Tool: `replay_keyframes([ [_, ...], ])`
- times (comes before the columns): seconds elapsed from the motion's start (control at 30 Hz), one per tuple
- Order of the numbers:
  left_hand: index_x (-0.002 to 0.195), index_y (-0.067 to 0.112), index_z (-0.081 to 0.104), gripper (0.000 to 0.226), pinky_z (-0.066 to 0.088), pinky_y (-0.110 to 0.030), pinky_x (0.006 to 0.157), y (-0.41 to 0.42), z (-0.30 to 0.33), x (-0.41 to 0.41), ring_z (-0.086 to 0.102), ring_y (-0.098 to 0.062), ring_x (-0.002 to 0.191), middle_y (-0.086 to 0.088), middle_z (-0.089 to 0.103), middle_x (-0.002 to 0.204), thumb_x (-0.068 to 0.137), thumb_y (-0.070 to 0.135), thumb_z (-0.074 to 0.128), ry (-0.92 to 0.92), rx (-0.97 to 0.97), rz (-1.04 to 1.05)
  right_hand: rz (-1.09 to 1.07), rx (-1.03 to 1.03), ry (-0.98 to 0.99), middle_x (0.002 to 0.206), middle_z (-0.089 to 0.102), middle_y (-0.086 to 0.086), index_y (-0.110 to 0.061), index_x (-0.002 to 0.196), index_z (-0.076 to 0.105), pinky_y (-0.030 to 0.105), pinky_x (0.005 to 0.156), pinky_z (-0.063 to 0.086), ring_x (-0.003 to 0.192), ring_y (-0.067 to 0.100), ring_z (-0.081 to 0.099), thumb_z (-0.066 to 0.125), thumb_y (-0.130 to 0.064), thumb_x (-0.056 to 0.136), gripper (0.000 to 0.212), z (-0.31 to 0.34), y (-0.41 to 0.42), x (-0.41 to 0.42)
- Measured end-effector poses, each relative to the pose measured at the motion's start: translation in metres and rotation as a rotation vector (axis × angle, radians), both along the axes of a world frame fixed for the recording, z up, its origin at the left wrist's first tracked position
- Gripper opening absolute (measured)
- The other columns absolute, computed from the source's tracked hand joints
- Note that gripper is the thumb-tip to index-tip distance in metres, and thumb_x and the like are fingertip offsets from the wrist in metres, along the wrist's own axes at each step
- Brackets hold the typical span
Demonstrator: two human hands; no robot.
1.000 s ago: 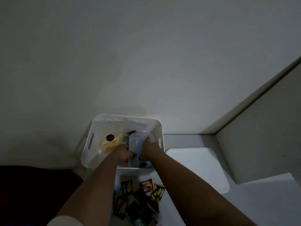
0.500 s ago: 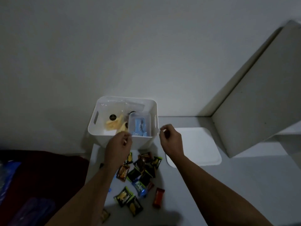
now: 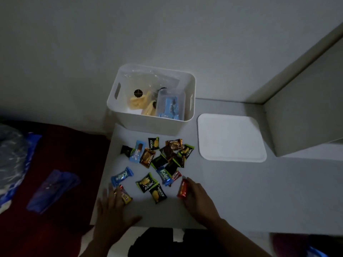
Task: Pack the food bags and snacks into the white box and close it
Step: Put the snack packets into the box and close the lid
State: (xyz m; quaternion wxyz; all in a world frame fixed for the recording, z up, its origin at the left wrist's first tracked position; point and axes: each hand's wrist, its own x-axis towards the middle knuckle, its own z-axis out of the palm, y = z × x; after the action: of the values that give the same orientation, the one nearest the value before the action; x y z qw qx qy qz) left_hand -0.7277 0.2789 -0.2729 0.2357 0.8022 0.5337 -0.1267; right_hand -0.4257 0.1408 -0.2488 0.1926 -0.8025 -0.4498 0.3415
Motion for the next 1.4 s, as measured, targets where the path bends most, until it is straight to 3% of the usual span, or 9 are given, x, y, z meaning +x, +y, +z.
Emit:
replay_keyframes([
  [0.2, 0.16, 0.01, 0.006, 0.135, 0.01, -0.059, 0.122, 0.001, -0.01, 0.037, -0.007, -0.038, 0.154, -0.016, -0.005, 0.168, 0.065, 0.101, 0.032, 0.007, 0.061, -0.126, 0.04, 0.047, -0.058, 0.14, 0.051, -0.002, -0.031, 0.154, 0.034, 0.03, 0.091, 0.051, 0.121, 0.016, 0.054, 0.05, -0.034, 0.103, 0.053, -0.007, 0.03, -0.011],
  [0.47, 0.158, 0.009, 0.022, 0.124, 0.016, -0.068, 0.118, 0.018, -0.005, 0.056, 0.004, -0.043, 0.153, -0.02, 0.004, 0.167, 0.071, 0.096, 0.034, 0.025, 0.04, -0.268, 0.091, 0.136, -0.263, 0.144, 0.048, 0.0, -0.031, 0.149, 0.039, 0.037, 0.096, 0.046, 0.128, 0.021, 0.048, 0.058, -0.057, 0.092, 0.065, 0.003, 0.046, 0.002],
  [0.53, 0.158, 0.01, 0.024, 0.131, 0.013, -0.071, 0.116, 0.02, -0.002, 0.058, 0.006, -0.045, 0.153, -0.021, 0.008, 0.166, 0.064, 0.101, 0.036, 0.009, 0.051, -0.302, 0.08, 0.121, -0.277, 0.157, 0.033, 0.005, -0.03, 0.156, 0.027, 0.042, 0.11, 0.036, 0.144, 0.023, 0.031, 0.057, -0.074, 0.085, 0.089, 0.006, 0.053, 0.006],
  [0.6, 0.157, 0.012, 0.026, 0.139, 0.011, -0.075, 0.113, 0.024, 0.003, 0.062, 0.008, -0.046, 0.152, -0.022, 0.011, 0.166, 0.054, 0.105, 0.038, -0.02, 0.061, -0.326, 0.143, 0.004, -0.239, 0.169, 0.0, 0.006, -0.031, 0.162, -0.001, 0.049, 0.121, 0.016, 0.156, 0.027, 0.0, 0.058, -0.089, 0.069, 0.123, 0.004, 0.062, 0.013],
  [0.67, 0.157, 0.013, 0.027, 0.144, 0.01, -0.078, 0.111, 0.029, 0.008, 0.069, 0.008, -0.048, 0.152, -0.023, 0.012, 0.166, 0.048, 0.107, 0.039, -0.041, 0.074, -0.328, 0.265, -0.125, -0.253, 0.165, -0.03, 0.008, -0.034, 0.155, -0.029, 0.053, 0.123, -0.004, 0.152, 0.032, -0.028, 0.057, -0.097, 0.055, 0.146, -0.003, 0.071, 0.022],
  [0.77, 0.156, 0.013, 0.027, 0.146, 0.008, -0.079, 0.11, 0.034, 0.007, 0.082, 0.006, -0.05, 0.151, -0.023, 0.013, 0.165, 0.046, 0.108, 0.038, -0.034, 0.061, -0.265, 0.413, -0.245, -0.316, 0.158, -0.044, 0.012, -0.031, 0.148, -0.04, 0.055, 0.123, -0.013, 0.146, 0.036, -0.04, 0.057, -0.099, 0.048, 0.155, -0.014, 0.078, 0.032],
  [1.03, 0.158, 0.014, 0.026, 0.139, 0.016, -0.079, 0.108, 0.047, -0.002, 0.108, 0.006, -0.048, 0.152, -0.021, 0.009, 0.166, 0.054, 0.106, 0.036, -0.039, 0.056, -0.262, 0.382, -0.141, -0.42, 0.163, -0.032, 0.017, -0.031, 0.154, -0.031, 0.065, 0.121, -0.008, 0.15, 0.038, -0.031, 0.04, -0.108, 0.049, 0.148, -0.027, 0.087, 0.036],
  [1.3, 0.16, 0.026, 0.011, 0.146, 0.002, -0.078, 0.111, 0.095, 0.0, 0.102, -0.012, -0.047, 0.151, -0.017, -0.01, 0.167, 0.043, 0.11, 0.035, -0.039, 0.147, -0.292, 0.449, -0.126, -0.43, 0.162, -0.035, 0.015, -0.049, 0.155, -0.016, 0.074, 0.11, -0.019, 0.146, 0.044, -0.037, 0.038, -0.101, 0.067, 0.116, -0.032, 0.116, 0.029],
  [1.4, 0.16, 0.035, 0.007, 0.136, -0.002, -0.073, 0.115, 0.093, -0.002, 0.109, -0.009, -0.041, 0.153, -0.013, -0.007, 0.169, 0.048, 0.108, 0.035, -0.055, 0.131, -0.338, 0.434, -0.099, -0.455, 0.168, -0.019, 0.014, -0.048, 0.158, 0.002, 0.075, 0.109, -0.018, 0.149, 0.044, -0.03, 0.041, -0.091, 0.074, 0.102, -0.04, 0.117, 0.027],
])
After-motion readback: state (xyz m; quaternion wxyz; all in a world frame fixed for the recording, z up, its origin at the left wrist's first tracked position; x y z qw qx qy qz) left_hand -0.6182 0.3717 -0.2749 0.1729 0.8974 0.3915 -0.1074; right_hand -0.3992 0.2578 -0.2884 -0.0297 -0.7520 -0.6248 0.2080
